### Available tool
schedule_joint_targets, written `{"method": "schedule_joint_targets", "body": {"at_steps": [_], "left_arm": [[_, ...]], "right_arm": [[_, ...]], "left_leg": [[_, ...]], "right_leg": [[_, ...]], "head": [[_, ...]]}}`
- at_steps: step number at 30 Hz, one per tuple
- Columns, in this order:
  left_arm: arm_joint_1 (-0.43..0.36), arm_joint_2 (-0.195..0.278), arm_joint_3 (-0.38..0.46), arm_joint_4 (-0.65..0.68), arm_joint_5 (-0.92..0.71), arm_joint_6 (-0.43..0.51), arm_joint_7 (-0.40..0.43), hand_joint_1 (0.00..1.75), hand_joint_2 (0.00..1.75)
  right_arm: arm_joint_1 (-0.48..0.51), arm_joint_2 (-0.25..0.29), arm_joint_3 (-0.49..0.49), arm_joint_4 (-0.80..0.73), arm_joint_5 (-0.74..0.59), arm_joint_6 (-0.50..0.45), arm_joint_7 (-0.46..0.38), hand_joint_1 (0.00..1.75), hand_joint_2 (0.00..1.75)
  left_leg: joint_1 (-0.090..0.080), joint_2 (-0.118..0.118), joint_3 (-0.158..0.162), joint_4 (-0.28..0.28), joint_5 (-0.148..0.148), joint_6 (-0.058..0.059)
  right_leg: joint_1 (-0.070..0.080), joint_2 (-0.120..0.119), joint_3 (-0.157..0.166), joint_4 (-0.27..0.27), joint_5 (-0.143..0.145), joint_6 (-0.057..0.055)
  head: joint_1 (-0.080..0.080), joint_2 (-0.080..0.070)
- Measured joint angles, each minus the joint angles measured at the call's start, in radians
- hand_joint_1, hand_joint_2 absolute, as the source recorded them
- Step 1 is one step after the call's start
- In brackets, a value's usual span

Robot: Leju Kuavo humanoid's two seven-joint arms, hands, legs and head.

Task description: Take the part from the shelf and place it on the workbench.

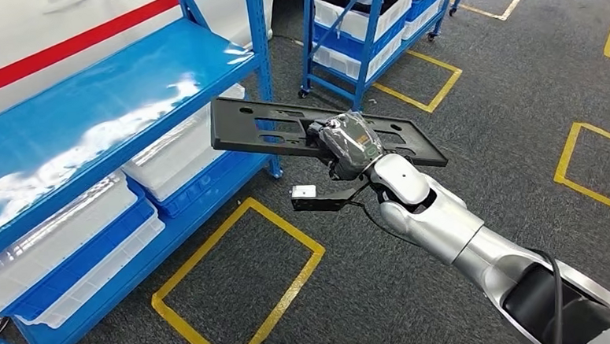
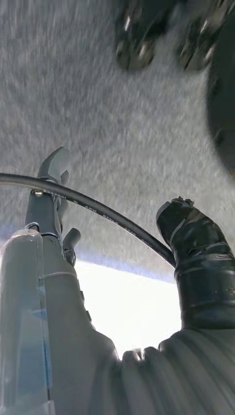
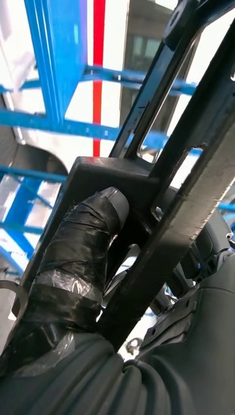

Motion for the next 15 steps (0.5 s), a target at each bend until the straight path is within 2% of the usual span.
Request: {"method": "schedule_joint_targets", "body": {"at_steps": [1,2,4,5,6,7,8,9,10,12,13,15], "left_arm": [[-0.001,0.0,0.001,0.001,-0.003,-0.002,-0.002,0.0,1.75],[-0.001,0.001,0.001,0.002,-0.007,-0.003,-0.001,0.0,1.75],[0.0,0.002,0.002,0.008,-0.016,0.001,0.002,0.0,1.75],[0.0,0.004,0.004,0.012,-0.019,0.005,0.001,0.0,1.75],[0.0,0.005,0.006,0.017,-0.02,0.009,-0.002,0.0,1.75],[0.0,0.007,0.008,0.023,-0.021,0.011,-0.005,0.0,1.75],[-0.001,0.009,0.011,0.027,-0.022,0.014,-0.008,0.0,1.75],[-0.002,0.011,0.012,0.032,-0.024,0.015,-0.01,0.0,1.75],[-0.003,0.013,0.014,0.036,-0.026,0.017,-0.012,0.0,1.75],[-0.007,0.019,0.016,0.043,-0.028,0.02,-0.016,0.0,1.75],[-0.008,0.021,0.016,0.046,-0.029,0.022,-0.018,0.0,1.75],[-0.01,0.023,0.017,0.054,-0.03,0.024,-0.02,0.0,1.75]], "right_arm": [[0.0,-0.001,0.0,0.0,0.001,-0.001,0.0,1.75,1.75],[-0.001,-0.002,0.0,0.0,0.004,-0.002,0.001,1.75,1.75],[-0.004,-0.002,0.003,0.0,0.015,-0.008,0.001,1.75,1.75],[-0.006,-0.002,0.005,0.001,0.021,-0.011,0.001,1.75,1.75],[-0.007,-0.002,0.007,0.002,0.026,-0.013,0.001,1.75,1.75],[-0.007,-0.002,0.01,0.003,0.029,-0.013,0.002,1.75,1.75],[-0.007,-0.002,0.012,0.005,0.031,-0.013,0.002,1.75,1.75],[-0.007,-0.002,0.014,0.007,0.033,-0.013,0.002,1.75,1.75],[-0.007,-0.002,0.016,0.008,0.036,-0.013,0.002,1.75,1.75],[-0.008,-0.002,0.017,0.011,0.04,-0.014,0.002,1.75,1.75],[-0.008,-0.002,0.018,0.012,0.041,-0.014,0.002,1.75,1.75],[-0.008,-0.004,0.019,0.014,0.039,-0.015,0.002,1.75,1.75]], "left_leg": [[0.002,0.001,-0.002,0.0,0.001,-0.008],[0.004,-0.014,-0.008,0.008,-0.011,-0.014],[0.007,-0.068,-0.037,0.079,-0.077,-0.019],[0.006,-0.093,-0.059,0.142,-0.123,-0.018],[0.006,-0.105,-0.081,0.21,-0.16,-0.017],[0.005,-0.109,-0.093,0.258,-0.18,-0.016],[0.005,-0.11,-0.09,0.276,-0.181,-0.014],[0.004,-0.111,-0.066,0.252,-0.163,-0.011],[0.003,-0.112,-0.026,0.192,-0.135,-0.005],[-0.002,-0.117,0.056,0.058,-0.098,0.006],[-0.005,-0.119,0.076,0.019,-0.089,0.01],[-0.007,-0.12,0.079,0.003,-0.081,0.013]], "right_leg": [[-0.001,0.008,-0.004,-0.008,0.008,-0.011],[-0.001,0.014,-0.008,-0.015,0.016,-0.024],[-0.003,0.024,-0.021,-0.027,0.036,-0.047],[0.0,0.03,-0.031,-0.027,0.045,-0.054],[0.004,0.036,-0.042,-0.025,0.052,-0.057],[0.007,0.043,-0.052,-0.023,0.058,-0.059],[0.011,0.049,-0.061,-0.02,0.063,-0.059],[0.013,0.055,-0.07,-0.015,0.067,-0.059],[0.015,0.06,-0.077,-0.009,0.07,-0.058],[0.017,0.067,-0.089,0.003,0.074,-0.053],[0.017,0.068,-0.093,0.008,0.077,-0.049],[0.015,0.07,-0.097,0.009,0.085,-0.037]], "head": [[0.0,0.0],[0.0,0.0],[0.0,0.0],[0.0,0.0],[-0.001,0.0],[-0.001,0.0],[0.0,0.0],[-0.001,0.0],[-0.001,0.0],[0.0,0.0],[0.0,0.0],[0.0,0.0]]}}
